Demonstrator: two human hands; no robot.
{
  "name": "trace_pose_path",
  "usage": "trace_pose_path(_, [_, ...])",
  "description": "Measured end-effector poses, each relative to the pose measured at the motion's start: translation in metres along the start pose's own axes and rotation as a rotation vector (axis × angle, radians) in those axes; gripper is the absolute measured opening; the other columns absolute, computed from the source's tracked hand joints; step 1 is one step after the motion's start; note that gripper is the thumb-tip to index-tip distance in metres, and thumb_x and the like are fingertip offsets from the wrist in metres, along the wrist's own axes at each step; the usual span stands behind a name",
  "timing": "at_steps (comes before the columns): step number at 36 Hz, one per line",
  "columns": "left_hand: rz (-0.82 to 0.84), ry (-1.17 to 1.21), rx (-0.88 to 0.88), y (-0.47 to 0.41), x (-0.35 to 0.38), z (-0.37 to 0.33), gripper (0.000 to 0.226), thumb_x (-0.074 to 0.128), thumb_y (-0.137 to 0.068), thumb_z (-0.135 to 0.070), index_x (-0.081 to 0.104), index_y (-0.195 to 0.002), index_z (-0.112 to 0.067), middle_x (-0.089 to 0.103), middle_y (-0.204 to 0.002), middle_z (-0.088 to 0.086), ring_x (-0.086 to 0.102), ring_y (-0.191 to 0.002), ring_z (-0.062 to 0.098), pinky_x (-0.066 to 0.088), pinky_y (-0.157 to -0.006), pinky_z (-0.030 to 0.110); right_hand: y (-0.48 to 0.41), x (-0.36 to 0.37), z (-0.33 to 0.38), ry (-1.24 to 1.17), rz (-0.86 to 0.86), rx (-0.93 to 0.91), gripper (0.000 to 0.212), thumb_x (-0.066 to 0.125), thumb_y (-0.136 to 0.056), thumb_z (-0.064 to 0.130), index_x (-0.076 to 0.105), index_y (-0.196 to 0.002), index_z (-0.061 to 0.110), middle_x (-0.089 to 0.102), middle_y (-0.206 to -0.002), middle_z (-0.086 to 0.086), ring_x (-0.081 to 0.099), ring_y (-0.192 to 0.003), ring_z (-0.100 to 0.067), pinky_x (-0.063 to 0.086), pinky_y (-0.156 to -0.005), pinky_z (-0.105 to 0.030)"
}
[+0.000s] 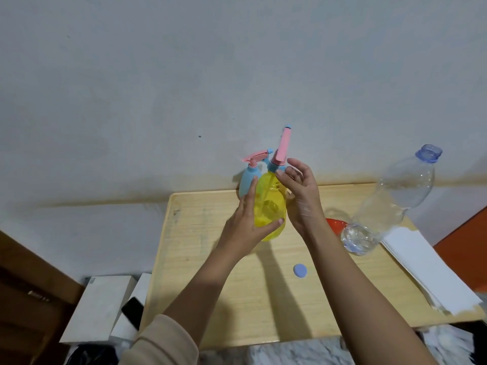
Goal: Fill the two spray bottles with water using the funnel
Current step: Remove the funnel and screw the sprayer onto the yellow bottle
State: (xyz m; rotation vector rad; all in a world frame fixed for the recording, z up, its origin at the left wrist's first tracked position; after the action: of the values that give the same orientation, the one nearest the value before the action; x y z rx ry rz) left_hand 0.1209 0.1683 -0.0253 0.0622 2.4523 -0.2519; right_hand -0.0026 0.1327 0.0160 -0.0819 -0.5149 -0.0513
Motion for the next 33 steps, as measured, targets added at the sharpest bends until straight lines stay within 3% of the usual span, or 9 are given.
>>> trace_pose_path(5, [-0.002,-0.010,-0.006,0.000,0.003,-0.004,0.099,0.064,-0.079,-0.056,-0.011,-0.144,-0.049,0.023,-0.154,-0.011,0.041,-0.133,0.019,0.045,-0.096,0.040,0.004,0.000,0.004,0.055,0.047,-0.035,0.025,0.057,-0.089,0.005,0.059,-0.114,0.008,0.071,-0.094,0.003,0.067,-0.086,-0.007,0.053,-0.076,-0.022])
trace_pose_path(9, [0.004,-0.067,-0.005,0.002,0.006,-0.006,0.099,0.063,-0.079,-0.058,-0.011,-0.144,-0.048,0.027,-0.152,-0.011,0.044,-0.130,0.021,0.047,-0.093,0.042,0.006,0.004,0.007,0.239,-0.010,-0.130,0.021,0.073,-0.075,0.019,0.064,-0.094,0.019,0.059,-0.083,-0.001,0.053,-0.080,-0.016,0.045,-0.077,-0.030])
trace_pose_path(12, [-0.001,-0.068,-0.018,0.003,0.009,-0.008,0.100,0.063,-0.079,-0.058,-0.011,-0.144,-0.047,0.031,-0.148,-0.009,0.046,-0.128,0.022,0.048,-0.092,0.042,0.009,0.006,0.010,0.279,0.032,-0.125,0.011,0.061,-0.090,0.025,0.066,-0.095,0.017,0.060,-0.082,-0.003,0.057,-0.076,-0.007,0.048,-0.073,-0.023])
trace_pose_path(14, [-0.035,-0.060,-0.029,0.003,0.009,-0.010,0.100,0.064,-0.078,-0.058,-0.008,-0.146,-0.044,0.033,-0.147,-0.009,0.048,-0.125,0.023,0.048,-0.090,0.042,0.010,0.008,0.011,0.327,0.049,-0.167,0.016,0.052,-0.095,0.021,0.065,-0.102,0.014,0.066,-0.089,-0.006,0.060,-0.080,-0.002,0.048,-0.076,-0.018])
trace_pose_path(17, [-0.070,-0.074,-0.029,0.001,0.009,-0.011,0.102,0.064,-0.077,-0.059,-0.008,-0.147,-0.041,0.033,-0.147,-0.008,0.050,-0.123,0.024,0.049,-0.086,0.041,0.011,0.009,0.009,0.441,-0.010,-0.260,0.019,0.057,-0.092,0.014,0.063,-0.111,0.014,0.068,-0.103,-0.002,0.062,-0.098,-0.009,0.049,-0.089,-0.024])
trace_pose_path(23, [-0.094,-0.049,-0.044,-0.002,0.008,-0.008,0.105,0.066,-0.077,-0.056,-0.009,-0.148,-0.039,0.026,-0.153,-0.006,0.049,-0.125,0.026,0.049,-0.085,0.044,0.021,0.011,0.000,0.466,-0.058,-0.292,0.036,0.053,-0.095,0.013,0.054,-0.131,0.011,0.059,-0.131,-0.001,0.054,-0.122,-0.007,0.044,-0.101,-0.022])
trace_pose_path(27, [-0.076,-0.041,-0.013,-0.001,0.005,-0.007,0.102,0.066,-0.077,-0.057,-0.009,-0.145,-0.046,0.025,-0.153,-0.008,0.048,-0.127,0.025,0.049,-0.090,0.047,0.023,0.008,0.003,0.330,-0.083,-0.241,0.031,0.051,-0.095,0.009,0.056,-0.125,0.008,0.063,-0.122,-0.003,0.061,-0.107,-0.004,0.049,-0.093,-0.021])
trace_pose_path(31, [0.022,0.088,0.004,0.001,0.003,-0.005,0.098,0.068,-0.075,-0.057,-0.007,-0.138,-0.061,0.027,-0.153,-0.013,0.040,-0.135,0.016,0.044,-0.100,0.045,0.016,0.002,0.006,0.246,-0.002,-0.115,0.025,0.052,-0.094,0.013,0.060,-0.114,0.025,0.066,-0.112,0.008,0.060,-0.113,-0.011,0.045,-0.103,-0.035])
trace_pose_path(33, [0.078,0.169,-0.007,0.002,0.001,-0.003,0.098,0.070,-0.071,-0.060,-0.003,-0.137,-0.065,0.028,-0.153,-0.014,0.037,-0.137,0.012,0.041,-0.105,0.047,0.014,-0.002,0.010,0.227,0.073,-0.066,0.024,0.052,-0.094,0.012,0.061,-0.107,0.030,0.070,-0.102,0.016,0.063,-0.106,-0.007,0.047,-0.097,-0.031])
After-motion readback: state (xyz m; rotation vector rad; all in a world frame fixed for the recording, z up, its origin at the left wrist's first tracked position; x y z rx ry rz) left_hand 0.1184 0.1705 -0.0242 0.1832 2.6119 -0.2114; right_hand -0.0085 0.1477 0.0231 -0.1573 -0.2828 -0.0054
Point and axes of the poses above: each hand's wrist, its own y-axis away from the middle knuckle, its own x-axis out of the palm, z = x × y, the point moved 1 cm from there along -y, towards the middle knuckle
